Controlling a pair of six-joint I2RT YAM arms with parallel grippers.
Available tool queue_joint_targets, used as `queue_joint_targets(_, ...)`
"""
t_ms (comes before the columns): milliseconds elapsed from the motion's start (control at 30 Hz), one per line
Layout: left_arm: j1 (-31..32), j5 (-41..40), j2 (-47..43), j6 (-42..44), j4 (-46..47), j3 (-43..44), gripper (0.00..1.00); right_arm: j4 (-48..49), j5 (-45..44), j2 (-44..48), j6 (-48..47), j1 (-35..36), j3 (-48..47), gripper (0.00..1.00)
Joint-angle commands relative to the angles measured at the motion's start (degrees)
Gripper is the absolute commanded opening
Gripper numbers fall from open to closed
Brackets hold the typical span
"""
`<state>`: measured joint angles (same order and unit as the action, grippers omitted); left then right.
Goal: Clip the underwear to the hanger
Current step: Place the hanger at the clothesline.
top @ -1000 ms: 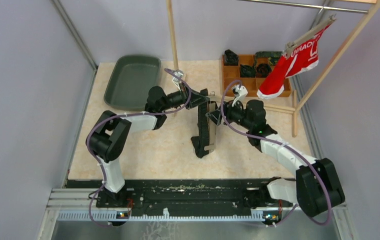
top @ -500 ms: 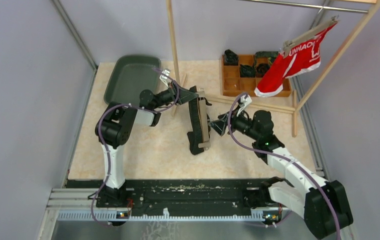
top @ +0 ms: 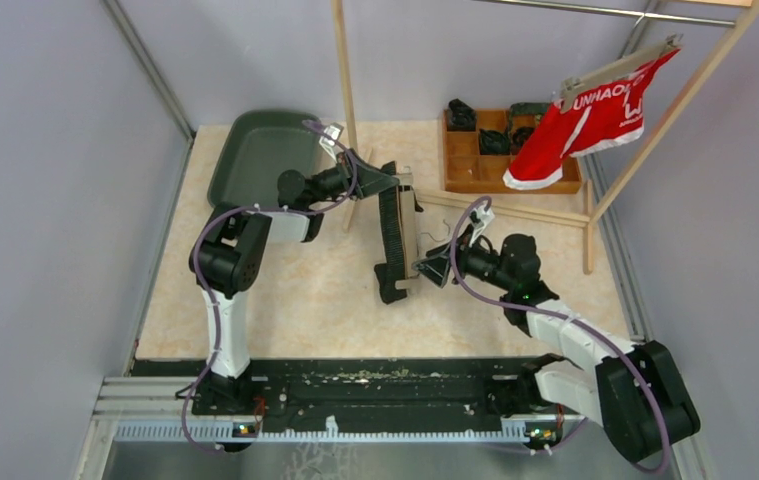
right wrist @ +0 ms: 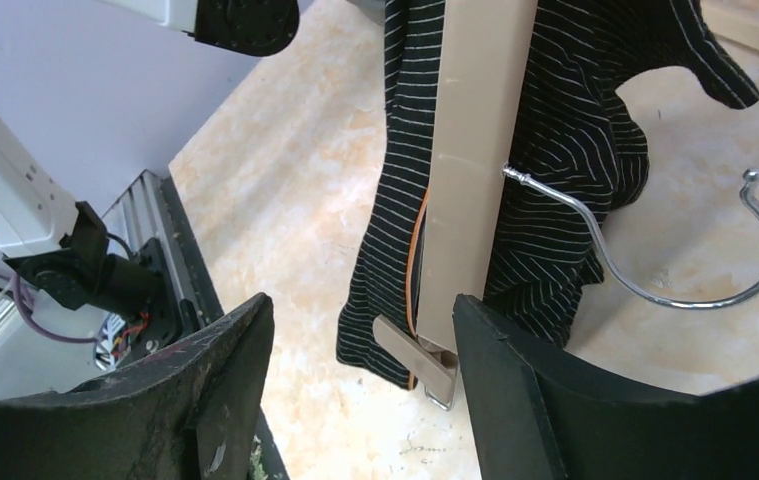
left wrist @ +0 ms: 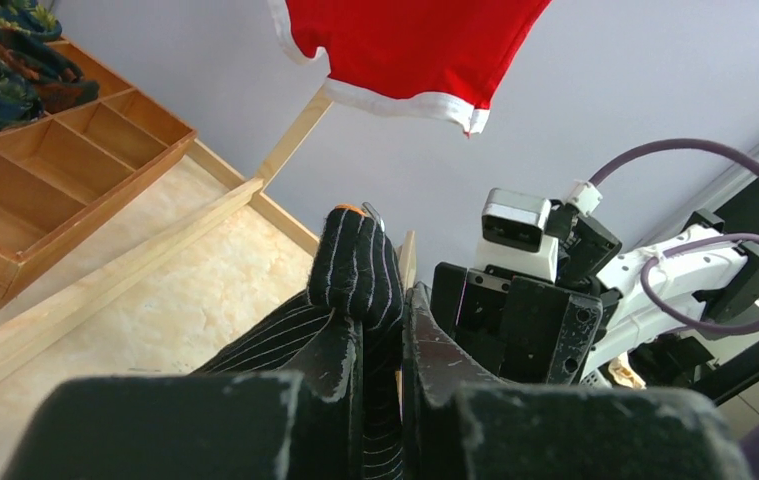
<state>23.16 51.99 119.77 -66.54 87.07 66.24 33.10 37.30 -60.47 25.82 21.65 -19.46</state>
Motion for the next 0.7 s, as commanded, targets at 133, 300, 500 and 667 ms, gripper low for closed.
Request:
queue_joint_targets(133,-0.3,-3.9,-2.8,-4.5,15.6,3.9,0.00,12.7,0.3,-0.6,5.1,0.3,2.8,0.65)
queue_joint_targets(300,-1.0,-5.9,-3.3,-6.3,15.6,6.1,0.00,13.6,-3.3,0.9,6.1,-0.3,3.9,0.65)
queue_joint_targets(500,-1.8,-7.4,-3.3,-9.5,15.6,9.2,0.00,21.4,-2.1,0.4,11.4,-5.7,6.1,0.65)
queue_joint_targets(667,-2.0,-8.1,-4.0,-11.3,15.6,10.4,0.00,30.5,1.6,-4.0,15.2,-9.2,6.2,0.65)
